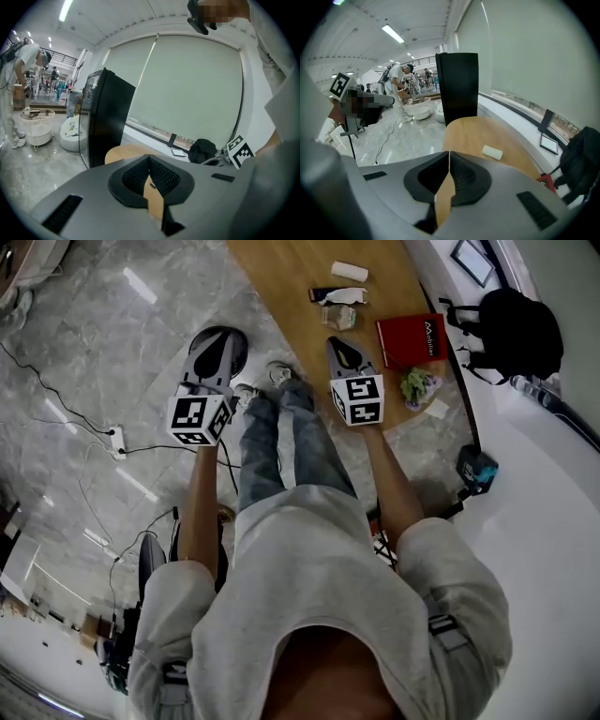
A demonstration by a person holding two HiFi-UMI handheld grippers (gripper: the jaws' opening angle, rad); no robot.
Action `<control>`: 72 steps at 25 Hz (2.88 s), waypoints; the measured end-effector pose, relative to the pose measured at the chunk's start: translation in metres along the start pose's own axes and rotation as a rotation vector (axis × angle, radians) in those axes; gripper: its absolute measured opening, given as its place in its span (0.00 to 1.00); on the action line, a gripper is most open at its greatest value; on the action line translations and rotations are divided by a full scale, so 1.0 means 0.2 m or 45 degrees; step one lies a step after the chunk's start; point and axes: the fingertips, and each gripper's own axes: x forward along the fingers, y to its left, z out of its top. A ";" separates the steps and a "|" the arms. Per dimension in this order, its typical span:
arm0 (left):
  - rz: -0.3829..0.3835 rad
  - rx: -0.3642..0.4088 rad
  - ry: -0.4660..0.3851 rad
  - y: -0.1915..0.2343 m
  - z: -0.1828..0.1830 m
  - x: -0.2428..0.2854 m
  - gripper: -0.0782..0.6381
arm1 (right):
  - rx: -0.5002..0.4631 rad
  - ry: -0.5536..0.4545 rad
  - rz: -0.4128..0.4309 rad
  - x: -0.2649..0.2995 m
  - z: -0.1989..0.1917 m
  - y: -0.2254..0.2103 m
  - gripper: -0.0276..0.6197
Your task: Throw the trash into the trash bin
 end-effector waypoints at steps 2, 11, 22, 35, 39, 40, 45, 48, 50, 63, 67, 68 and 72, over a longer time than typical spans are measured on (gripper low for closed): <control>-0.026 0.007 0.018 -0.04 -0.03 0.05 0.13 | 0.021 0.015 -0.012 0.00 -0.06 -0.05 0.09; -0.078 -0.033 0.070 -0.13 -0.23 0.20 0.13 | -0.014 0.090 -0.015 0.12 -0.29 -0.21 0.09; -0.070 -0.075 0.083 -0.05 -0.42 0.33 0.13 | -0.228 0.200 0.070 0.37 -0.47 -0.22 0.09; -0.062 -0.130 0.108 -0.01 -0.59 0.29 0.13 | -1.157 0.497 0.349 0.60 -0.68 -0.25 0.23; -0.052 -0.141 0.105 0.00 -0.60 0.27 0.13 | -1.164 0.545 0.354 0.70 -0.69 -0.28 0.44; -0.050 -0.139 0.104 0.01 -0.60 0.27 0.13 | -1.176 0.549 0.348 0.72 -0.68 -0.29 0.45; -0.042 -0.140 0.101 0.03 -0.60 0.26 0.13 | -1.235 0.619 0.383 0.81 -0.68 -0.30 0.46; -0.035 -0.145 0.099 0.04 -0.60 0.25 0.13 | -1.253 0.672 0.421 0.84 -0.71 -0.30 0.47; -0.034 -0.146 0.097 0.05 -0.60 0.24 0.13 | -1.262 0.684 0.425 0.85 -0.72 -0.31 0.47; -0.001 -0.164 0.070 0.11 -0.61 0.20 0.13 | -0.972 0.602 0.353 0.84 -0.63 -0.29 0.46; 0.028 -0.175 0.051 0.15 -0.59 0.17 0.13 | -0.625 0.483 0.277 0.79 -0.52 -0.23 0.46; 0.038 -0.180 0.044 0.16 -0.59 0.16 0.13 | -0.513 0.444 0.257 0.77 -0.49 -0.22 0.46; 0.080 -0.197 0.021 0.21 -0.58 0.11 0.13 | -0.084 0.272 0.183 0.73 -0.37 -0.21 0.46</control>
